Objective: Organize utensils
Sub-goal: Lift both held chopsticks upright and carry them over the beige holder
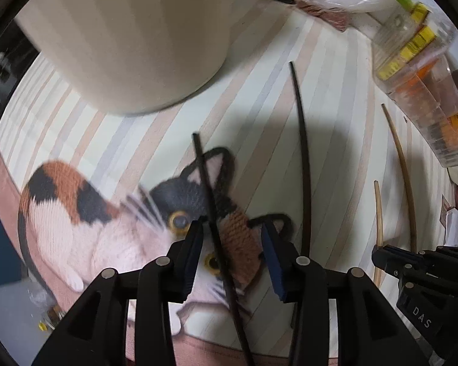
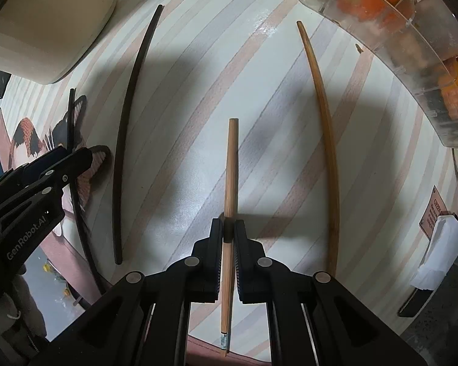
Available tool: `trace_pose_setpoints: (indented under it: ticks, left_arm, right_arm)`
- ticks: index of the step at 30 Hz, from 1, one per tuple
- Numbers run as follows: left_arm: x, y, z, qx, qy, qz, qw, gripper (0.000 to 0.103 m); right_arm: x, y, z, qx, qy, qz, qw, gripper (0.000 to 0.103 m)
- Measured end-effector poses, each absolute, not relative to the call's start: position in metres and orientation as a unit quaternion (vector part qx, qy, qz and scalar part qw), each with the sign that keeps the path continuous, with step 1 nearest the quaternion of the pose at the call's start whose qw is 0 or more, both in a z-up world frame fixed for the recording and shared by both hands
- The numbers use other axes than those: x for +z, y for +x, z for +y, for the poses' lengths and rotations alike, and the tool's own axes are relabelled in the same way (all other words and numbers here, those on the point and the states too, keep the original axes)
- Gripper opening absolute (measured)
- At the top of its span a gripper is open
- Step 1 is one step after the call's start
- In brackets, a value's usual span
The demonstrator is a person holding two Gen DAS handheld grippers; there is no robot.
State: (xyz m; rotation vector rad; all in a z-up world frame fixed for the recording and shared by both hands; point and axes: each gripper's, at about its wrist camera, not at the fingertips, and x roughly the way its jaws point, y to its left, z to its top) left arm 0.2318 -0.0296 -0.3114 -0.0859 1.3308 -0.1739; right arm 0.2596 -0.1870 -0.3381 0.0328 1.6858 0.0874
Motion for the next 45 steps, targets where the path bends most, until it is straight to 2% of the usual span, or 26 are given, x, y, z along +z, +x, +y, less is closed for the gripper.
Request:
trace_pose_setpoints:
  ticks: [2,9,12,14,17,26,45]
  left_arm:
    - [-0.316,0.234,-0.024,-0.067,-0.043,0.646,0.759,0.037]
    - [-0.318,0.229,-0.034,-0.056,-0.005,0.642,0.765,0.034]
    - [-0.318,0.229,-0.040,-0.053,0.012,0.633,0.772,0.028]
    - [-0.317,0.234,-0.050,-0.055,0.017,0.629,0.776,0.014]
    - [-0.317,0.237,-0.052,-0.061,0.021,0.630,0.774,0.005]
    - [-0.297,0.235,-0.038,-0.062,0.011,0.611,0.789,0.003]
    - [-0.154,0.199,-0.019,-0.099,0.006,0.474,0.875,0.003]
  right_arm:
    - [-0.339,0.266,-0.185,0.037,0.017,0.746,0.665,0.008]
    - [-0.347,0.269,-0.191,0.031,0.010,0.743,0.669,0.008]
    - [-0.354,0.265,-0.190,0.032,0.004,0.743,0.669,0.008]
    - [-0.355,0.263,-0.189,0.031,0.002,0.740,0.672,0.008]
    - [-0.357,0.257,-0.187,0.028,0.000,0.732,0.681,0.008]
    - [-0.348,0.234,-0.189,0.034,0.017,0.698,0.715,0.007]
    - [-0.210,0.216,-0.195,0.070,0.058,0.533,0.841,0.007]
